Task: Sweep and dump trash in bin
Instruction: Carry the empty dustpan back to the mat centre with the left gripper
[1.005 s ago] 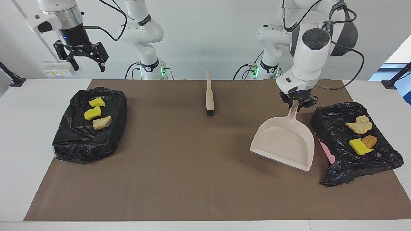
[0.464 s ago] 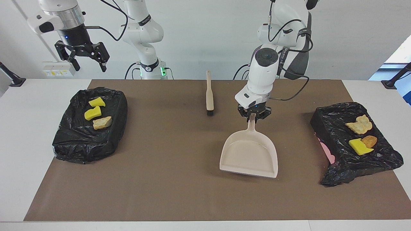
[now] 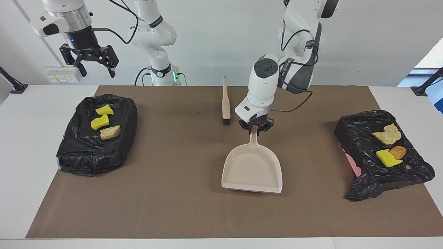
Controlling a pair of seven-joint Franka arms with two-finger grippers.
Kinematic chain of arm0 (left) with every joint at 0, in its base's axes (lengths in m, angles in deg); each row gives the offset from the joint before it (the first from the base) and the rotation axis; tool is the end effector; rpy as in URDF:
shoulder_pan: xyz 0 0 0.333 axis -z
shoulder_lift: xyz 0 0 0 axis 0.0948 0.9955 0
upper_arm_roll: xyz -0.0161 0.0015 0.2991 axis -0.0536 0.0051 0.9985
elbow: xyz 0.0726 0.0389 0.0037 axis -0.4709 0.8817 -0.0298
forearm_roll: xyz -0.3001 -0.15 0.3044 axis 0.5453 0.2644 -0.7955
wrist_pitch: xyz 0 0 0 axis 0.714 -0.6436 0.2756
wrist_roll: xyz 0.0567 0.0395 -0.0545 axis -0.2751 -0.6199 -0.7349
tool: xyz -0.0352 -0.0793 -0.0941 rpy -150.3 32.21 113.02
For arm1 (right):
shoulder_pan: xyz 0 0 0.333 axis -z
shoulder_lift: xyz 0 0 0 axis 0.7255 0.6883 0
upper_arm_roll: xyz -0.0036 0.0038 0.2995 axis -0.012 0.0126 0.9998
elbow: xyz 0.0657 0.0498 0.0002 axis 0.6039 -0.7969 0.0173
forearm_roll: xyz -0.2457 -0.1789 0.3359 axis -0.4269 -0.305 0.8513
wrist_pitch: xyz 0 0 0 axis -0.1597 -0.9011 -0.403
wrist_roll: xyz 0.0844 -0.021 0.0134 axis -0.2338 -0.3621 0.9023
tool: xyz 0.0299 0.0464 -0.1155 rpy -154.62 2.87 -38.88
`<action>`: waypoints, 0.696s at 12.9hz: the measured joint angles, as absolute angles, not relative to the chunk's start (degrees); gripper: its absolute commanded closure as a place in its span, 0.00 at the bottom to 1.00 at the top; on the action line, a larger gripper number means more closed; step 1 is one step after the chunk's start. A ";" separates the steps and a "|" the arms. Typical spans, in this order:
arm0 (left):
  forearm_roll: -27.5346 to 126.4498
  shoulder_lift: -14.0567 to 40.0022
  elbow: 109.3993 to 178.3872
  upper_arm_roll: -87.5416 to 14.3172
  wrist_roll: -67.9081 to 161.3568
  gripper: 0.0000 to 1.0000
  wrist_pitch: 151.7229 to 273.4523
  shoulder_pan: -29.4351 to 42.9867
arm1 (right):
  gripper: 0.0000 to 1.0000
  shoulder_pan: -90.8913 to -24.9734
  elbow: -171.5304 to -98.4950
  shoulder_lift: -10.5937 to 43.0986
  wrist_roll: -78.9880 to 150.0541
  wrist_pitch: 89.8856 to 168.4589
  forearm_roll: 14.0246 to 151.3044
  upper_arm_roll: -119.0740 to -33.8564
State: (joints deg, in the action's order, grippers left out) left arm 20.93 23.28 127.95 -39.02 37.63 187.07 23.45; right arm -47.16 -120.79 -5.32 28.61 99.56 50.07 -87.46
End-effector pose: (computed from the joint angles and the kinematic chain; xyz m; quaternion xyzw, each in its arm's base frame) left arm 0.5907 -0.3917 0.3561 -0.9955 0.0937 -0.0006 0.0112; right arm 0.5778 -0.0385 0.6558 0.9989 -0.0187 0.0402 0.0153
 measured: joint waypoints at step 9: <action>20.92 35.41 117.62 -38.94 30.58 0.00 189.67 27.24 | 0.00 -47.16 -120.79 -5.32 28.61 99.55 50.07 -87.46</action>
